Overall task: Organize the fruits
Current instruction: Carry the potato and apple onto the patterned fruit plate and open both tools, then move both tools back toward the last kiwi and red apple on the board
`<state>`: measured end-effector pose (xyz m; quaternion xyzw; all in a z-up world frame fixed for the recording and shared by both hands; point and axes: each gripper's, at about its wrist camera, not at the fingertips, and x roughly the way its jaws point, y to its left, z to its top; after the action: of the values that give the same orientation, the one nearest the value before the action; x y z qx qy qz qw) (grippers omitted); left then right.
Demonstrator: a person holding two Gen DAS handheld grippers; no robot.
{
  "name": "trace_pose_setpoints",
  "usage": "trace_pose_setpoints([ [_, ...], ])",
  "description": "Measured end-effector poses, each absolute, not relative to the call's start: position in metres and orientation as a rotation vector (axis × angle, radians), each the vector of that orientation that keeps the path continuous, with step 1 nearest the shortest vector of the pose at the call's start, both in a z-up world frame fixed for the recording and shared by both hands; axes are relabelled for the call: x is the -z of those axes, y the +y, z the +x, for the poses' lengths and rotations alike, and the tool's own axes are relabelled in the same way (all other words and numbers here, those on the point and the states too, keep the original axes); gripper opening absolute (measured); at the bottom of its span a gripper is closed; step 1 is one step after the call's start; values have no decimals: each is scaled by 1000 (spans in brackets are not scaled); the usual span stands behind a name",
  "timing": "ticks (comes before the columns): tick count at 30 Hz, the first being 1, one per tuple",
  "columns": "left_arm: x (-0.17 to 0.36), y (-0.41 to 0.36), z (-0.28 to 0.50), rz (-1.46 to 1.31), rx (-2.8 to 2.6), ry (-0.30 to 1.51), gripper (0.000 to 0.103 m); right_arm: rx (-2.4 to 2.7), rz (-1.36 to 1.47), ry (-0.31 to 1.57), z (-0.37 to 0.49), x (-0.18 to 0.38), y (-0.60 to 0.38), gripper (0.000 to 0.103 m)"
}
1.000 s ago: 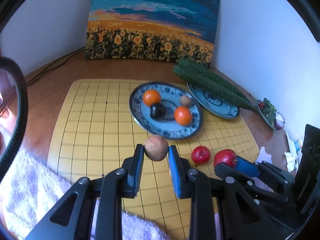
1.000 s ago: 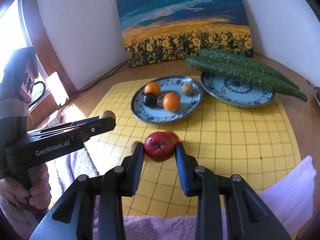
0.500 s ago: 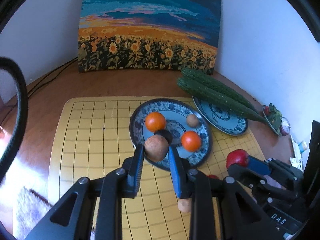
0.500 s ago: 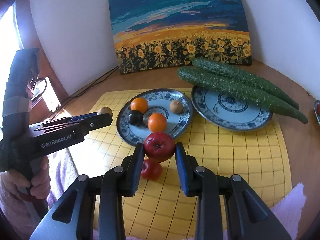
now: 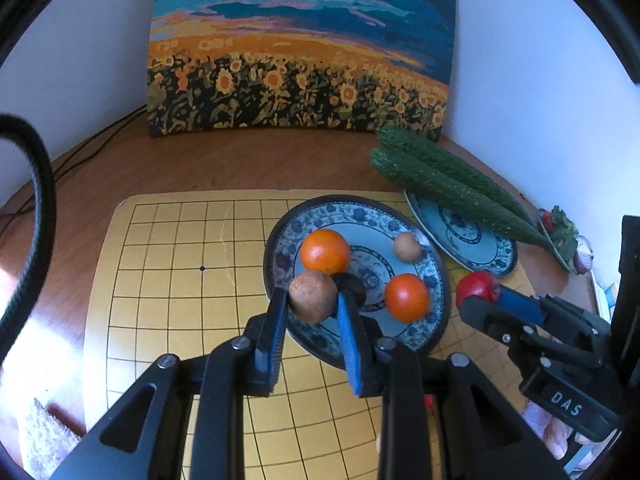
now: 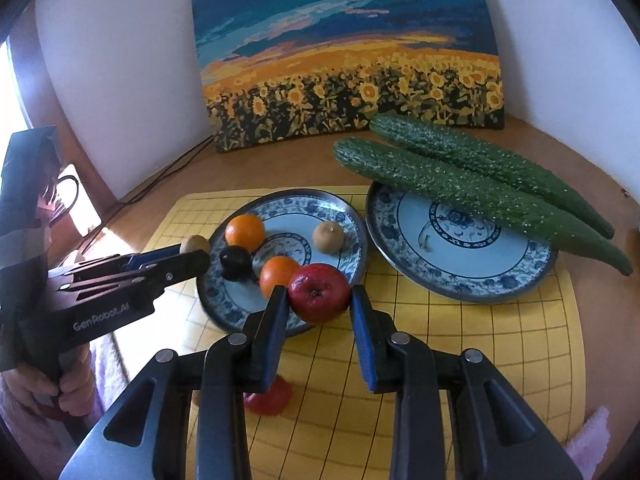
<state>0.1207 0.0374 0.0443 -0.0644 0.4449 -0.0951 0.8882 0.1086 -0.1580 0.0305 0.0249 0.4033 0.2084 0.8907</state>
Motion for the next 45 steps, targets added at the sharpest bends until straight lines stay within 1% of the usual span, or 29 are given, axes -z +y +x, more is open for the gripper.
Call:
trace_pose_setpoints([
  [24, -39, 28, 123, -98, 212, 923, 27, -472, 48, 852, 130, -20, -147, 33],
  [26, -39, 28, 123, -98, 210, 924, 29, -475, 42, 851, 130, -21, -145, 33],
  [29, -40, 28, 122, -92, 208, 920, 34, -471, 35, 849, 128, -22, -144, 33],
  [30, -41, 28, 121, -88, 206, 917, 36, -471, 35, 845, 127, -23, -143, 34],
  [32, -43, 28, 120, -83, 205, 913, 38, -471, 36, 832, 124, -25, -144, 42],
  [36, -48, 27, 115, -76, 205, 899, 43, -473, 39, 816, 120, -30, -145, 43],
  [45, -55, 26, 97, -97, 194, 910, 44, -474, 36, 790, 96, -39, -147, 44],
])
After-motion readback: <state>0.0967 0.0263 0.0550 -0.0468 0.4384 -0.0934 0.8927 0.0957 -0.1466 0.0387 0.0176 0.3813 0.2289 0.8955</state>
